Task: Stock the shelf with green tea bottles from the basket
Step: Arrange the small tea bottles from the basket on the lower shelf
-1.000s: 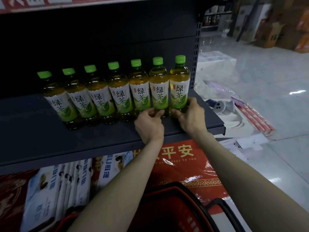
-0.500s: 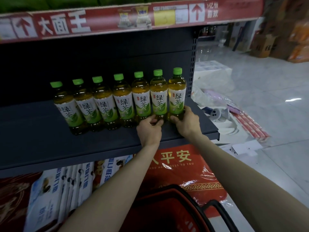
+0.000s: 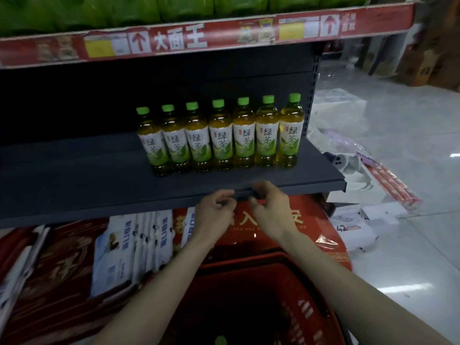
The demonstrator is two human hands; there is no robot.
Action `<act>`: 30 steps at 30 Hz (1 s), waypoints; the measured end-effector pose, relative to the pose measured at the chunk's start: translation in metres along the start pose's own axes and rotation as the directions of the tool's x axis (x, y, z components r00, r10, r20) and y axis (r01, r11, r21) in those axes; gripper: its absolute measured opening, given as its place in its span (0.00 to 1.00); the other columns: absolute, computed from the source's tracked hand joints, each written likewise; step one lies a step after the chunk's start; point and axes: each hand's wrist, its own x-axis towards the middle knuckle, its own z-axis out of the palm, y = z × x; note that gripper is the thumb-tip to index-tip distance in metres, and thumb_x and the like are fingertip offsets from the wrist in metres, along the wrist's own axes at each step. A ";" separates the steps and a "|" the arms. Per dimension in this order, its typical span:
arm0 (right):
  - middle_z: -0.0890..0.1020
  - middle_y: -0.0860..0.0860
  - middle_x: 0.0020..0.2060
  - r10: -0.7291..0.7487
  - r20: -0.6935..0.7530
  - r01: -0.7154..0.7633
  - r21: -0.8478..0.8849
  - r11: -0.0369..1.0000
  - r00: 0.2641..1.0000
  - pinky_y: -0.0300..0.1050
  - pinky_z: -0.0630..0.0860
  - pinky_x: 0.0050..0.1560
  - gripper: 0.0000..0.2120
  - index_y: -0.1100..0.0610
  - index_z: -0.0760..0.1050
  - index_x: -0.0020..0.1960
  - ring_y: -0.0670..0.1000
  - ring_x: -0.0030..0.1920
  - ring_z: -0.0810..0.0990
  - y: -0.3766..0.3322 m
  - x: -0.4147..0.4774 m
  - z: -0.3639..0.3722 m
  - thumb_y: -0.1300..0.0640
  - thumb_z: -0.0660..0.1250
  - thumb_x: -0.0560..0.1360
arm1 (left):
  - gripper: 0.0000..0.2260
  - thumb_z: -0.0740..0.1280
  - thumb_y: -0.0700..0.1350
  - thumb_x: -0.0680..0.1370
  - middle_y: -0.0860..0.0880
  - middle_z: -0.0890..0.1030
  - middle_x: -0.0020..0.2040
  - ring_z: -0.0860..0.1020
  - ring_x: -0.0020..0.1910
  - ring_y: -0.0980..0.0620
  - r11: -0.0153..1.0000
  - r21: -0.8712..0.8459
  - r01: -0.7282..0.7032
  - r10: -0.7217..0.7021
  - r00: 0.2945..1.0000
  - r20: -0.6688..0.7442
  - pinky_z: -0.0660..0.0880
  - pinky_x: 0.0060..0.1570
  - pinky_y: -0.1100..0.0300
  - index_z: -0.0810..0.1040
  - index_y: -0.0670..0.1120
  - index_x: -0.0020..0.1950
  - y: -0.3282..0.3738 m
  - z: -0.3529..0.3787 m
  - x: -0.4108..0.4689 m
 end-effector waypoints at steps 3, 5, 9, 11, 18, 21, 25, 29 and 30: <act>0.86 0.50 0.53 -0.035 0.102 0.038 -0.022 0.999 0.994 0.42 0.76 0.57 0.12 0.56 0.82 0.58 0.51 0.56 0.84 0.002 -0.023 0.023 0.63 0.68 0.76 | 0.08 0.69 0.45 0.80 0.55 0.86 0.51 0.85 0.48 0.52 0.997 0.075 0.006 -0.007 1.000 0.005 0.81 0.52 0.54 0.83 0.58 0.54 -0.030 -0.020 -0.027; 0.87 0.50 0.50 -0.056 0.223 0.070 -0.055 0.996 0.973 0.46 0.78 0.59 0.11 0.56 0.83 0.53 0.52 0.54 0.85 0.010 -0.036 0.038 0.65 0.67 0.76 | 0.08 0.69 0.45 0.81 0.56 0.85 0.51 0.84 0.50 0.53 0.991 0.131 0.038 -0.040 0.999 0.017 0.80 0.55 0.54 0.85 0.55 0.55 -0.049 -0.029 -0.043; 0.88 0.48 0.53 0.012 0.542 0.122 -0.210 0.970 0.840 0.44 0.78 0.63 0.13 0.52 0.85 0.55 0.50 0.58 0.84 0.029 -0.065 0.067 0.59 0.66 0.74 | 0.08 0.70 0.45 0.81 0.55 0.85 0.53 0.84 0.50 0.54 0.961 0.247 0.122 -0.145 0.987 0.076 0.79 0.57 0.59 0.87 0.51 0.58 -0.090 -0.041 -0.068; 0.87 0.49 0.53 0.087 0.642 0.137 -0.291 0.947 0.762 0.44 0.78 0.63 0.18 0.51 0.85 0.56 0.51 0.58 0.84 0.045 -0.079 0.082 0.53 0.64 0.69 | 0.07 0.70 0.46 0.81 0.55 0.86 0.49 0.84 0.45 0.54 0.929 0.337 0.152 -0.207 0.969 0.135 0.79 0.52 0.60 0.87 0.53 0.55 -0.110 -0.042 -0.076; 0.76 0.60 0.66 0.338 0.742 0.205 -0.534 0.821 0.579 0.54 0.77 0.65 0.22 0.56 0.73 0.69 0.63 0.67 0.78 0.080 -0.128 0.106 0.55 0.68 0.75 | 0.08 0.71 0.46 0.78 0.52 0.86 0.52 0.84 0.52 0.53 0.810 0.560 0.177 -0.420 0.841 0.342 0.76 0.49 0.65 0.87 0.52 0.55 -0.170 -0.037 -0.106; 0.74 0.53 0.72 0.233 0.841 0.394 -0.451 0.801 0.488 0.56 0.78 0.64 0.30 0.46 0.67 0.75 0.60 0.69 0.77 0.087 -0.147 0.112 0.58 0.66 0.75 | 0.11 0.71 0.48 0.76 0.48 0.84 0.57 0.84 0.54 0.47 0.665 0.746 0.039 -0.547 0.704 0.452 0.81 0.55 0.56 0.85 0.51 0.57 -0.188 -0.034 -0.121; 0.70 0.50 0.73 0.220 0.896 0.510 -0.405 0.758 0.385 0.56 0.78 0.63 0.29 0.44 0.62 0.79 0.58 0.69 0.76 0.098 -0.163 0.125 0.55 0.65 0.80 | 0.21 0.74 0.54 0.76 0.45 0.81 0.59 0.84 0.54 0.45 0.528 0.842 -0.106 -0.691 0.523 0.499 0.83 0.52 0.52 0.80 0.46 0.66 -0.200 -0.029 -0.145; 0.71 0.52 0.72 0.222 0.902 0.574 -0.409 0.709 0.369 0.56 0.80 0.59 0.27 0.47 0.62 0.79 0.58 0.66 0.78 0.105 -0.178 0.139 0.54 0.64 0.82 | 0.22 0.75 0.54 0.76 0.43 0.79 0.62 0.82 0.57 0.42 0.458 0.858 -0.232 -0.709 0.487 0.510 0.82 0.54 0.50 0.79 0.43 0.66 -0.212 -0.021 -0.169; 0.70 0.52 0.72 0.216 0.901 0.592 -0.413 0.692 0.376 0.57 0.80 0.59 0.27 0.48 0.62 0.79 0.58 0.67 0.77 0.107 -0.182 0.141 0.55 0.64 0.82 | 0.19 0.73 0.51 0.77 0.42 0.80 0.61 0.82 0.57 0.42 0.459 0.851 -0.253 -0.684 0.510 0.521 0.82 0.54 0.49 0.79 0.43 0.64 -0.214 -0.019 -0.173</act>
